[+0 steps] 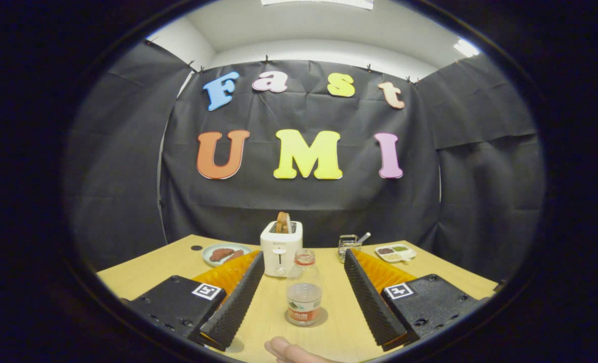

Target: Take the bottle from table, then pour the juice into the cup, finally place the bottle on the coaster

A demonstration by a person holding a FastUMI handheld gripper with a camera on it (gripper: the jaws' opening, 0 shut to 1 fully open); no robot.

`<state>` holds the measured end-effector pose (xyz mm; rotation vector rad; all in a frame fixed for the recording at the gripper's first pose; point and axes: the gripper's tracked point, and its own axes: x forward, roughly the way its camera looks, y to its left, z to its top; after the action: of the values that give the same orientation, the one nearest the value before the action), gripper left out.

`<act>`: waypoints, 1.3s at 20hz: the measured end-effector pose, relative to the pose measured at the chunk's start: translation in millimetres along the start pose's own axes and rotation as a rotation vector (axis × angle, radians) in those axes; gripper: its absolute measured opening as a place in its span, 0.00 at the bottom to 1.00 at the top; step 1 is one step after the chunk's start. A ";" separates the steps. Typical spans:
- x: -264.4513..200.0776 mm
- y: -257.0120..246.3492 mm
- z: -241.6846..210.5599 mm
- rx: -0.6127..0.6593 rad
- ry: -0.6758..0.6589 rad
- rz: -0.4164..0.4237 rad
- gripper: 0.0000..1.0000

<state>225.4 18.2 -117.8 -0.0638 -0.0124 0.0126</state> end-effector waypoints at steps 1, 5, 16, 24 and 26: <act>-11.0 0.1 8.2 0.006 0.002 0.002 1.00; -48.9 -8.4 48.0 0.015 -0.029 -0.024 1.00; -153.8 -4.5 108.9 -0.050 -0.039 -0.062 1.00; -217.8 -14.8 145.5 -0.023 -0.087 -0.065 1.00; -229.4 -15.0 149.8 -0.014 -0.084 -0.048 1.00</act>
<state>-5.7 9.8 30.0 -0.0767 -0.0979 -0.0331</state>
